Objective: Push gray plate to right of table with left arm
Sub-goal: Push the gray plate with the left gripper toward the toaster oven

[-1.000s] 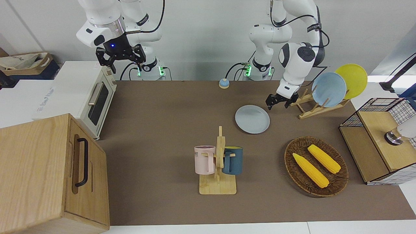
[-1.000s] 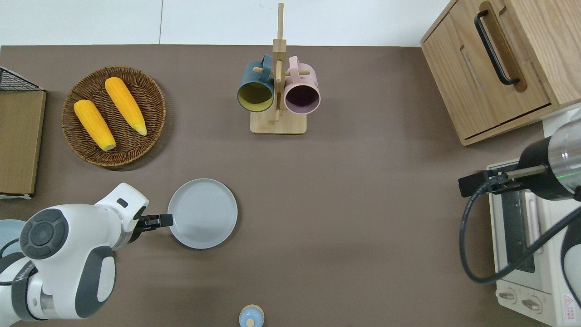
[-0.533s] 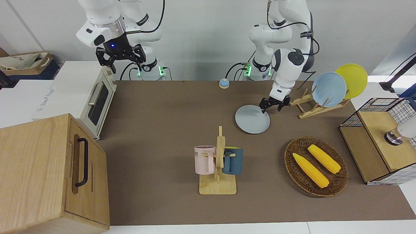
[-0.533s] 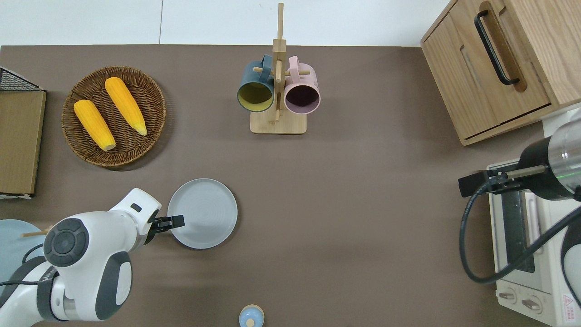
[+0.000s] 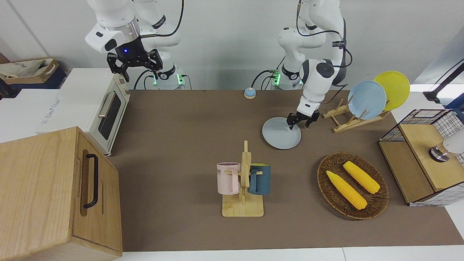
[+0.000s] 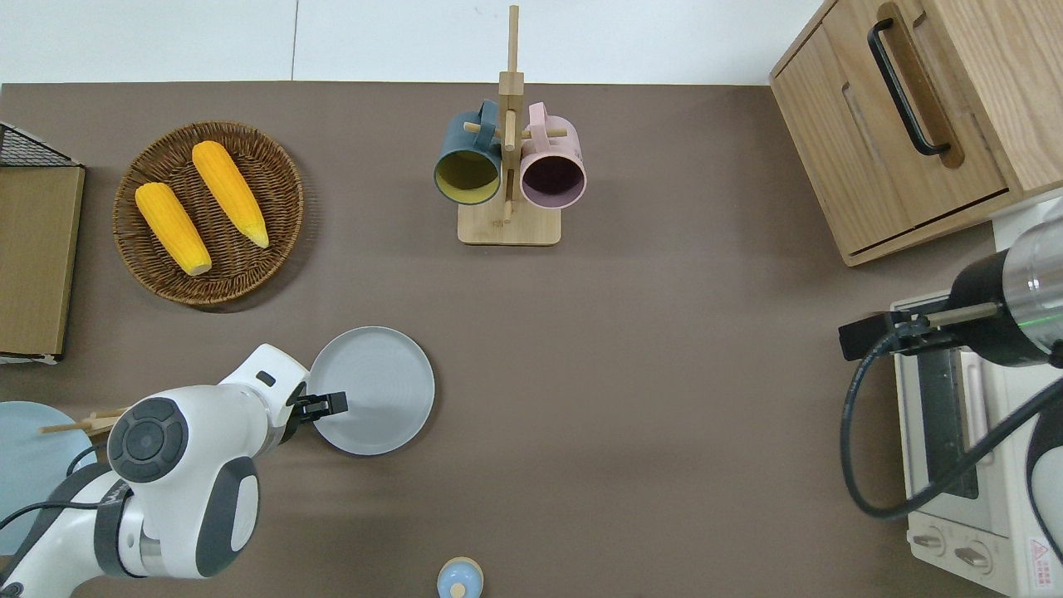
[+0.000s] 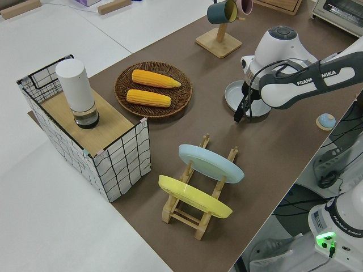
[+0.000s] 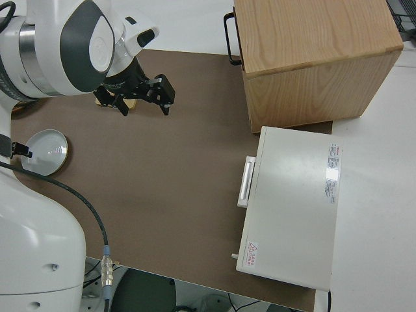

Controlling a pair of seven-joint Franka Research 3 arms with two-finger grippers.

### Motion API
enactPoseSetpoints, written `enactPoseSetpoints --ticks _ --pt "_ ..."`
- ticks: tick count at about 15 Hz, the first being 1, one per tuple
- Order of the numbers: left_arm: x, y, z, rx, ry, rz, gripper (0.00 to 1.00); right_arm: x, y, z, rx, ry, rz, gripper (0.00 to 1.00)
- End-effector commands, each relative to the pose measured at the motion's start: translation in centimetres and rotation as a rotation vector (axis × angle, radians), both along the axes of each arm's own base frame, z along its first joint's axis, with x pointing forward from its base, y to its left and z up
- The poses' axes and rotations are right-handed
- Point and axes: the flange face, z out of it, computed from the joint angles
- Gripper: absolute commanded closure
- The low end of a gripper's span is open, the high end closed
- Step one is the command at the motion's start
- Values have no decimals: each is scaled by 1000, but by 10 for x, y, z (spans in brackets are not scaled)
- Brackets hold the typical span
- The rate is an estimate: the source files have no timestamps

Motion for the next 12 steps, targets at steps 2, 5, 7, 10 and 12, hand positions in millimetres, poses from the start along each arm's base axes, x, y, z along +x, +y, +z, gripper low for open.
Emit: enactPoseSetpoints --ticks 2,5,7,10,12 --pt "-3 -3 -7 -10 -3 17 405 -3 -2 4 9 3 -4 17" --pt "-4 -7 -8 -9 0 13 826 -3 -2 4 9 3 -4 17" --pt "-5 -8 -8 -11 2 43 981 -3 -2 4 9 5 -4 17" --pt "-6 -14 -8 -10 2 36 1000 -3 -3 4 9 3 -7 17" --pt "-6 -15 -9 -10 3 50 1000 -3 -2 4 9 3 -4 17"
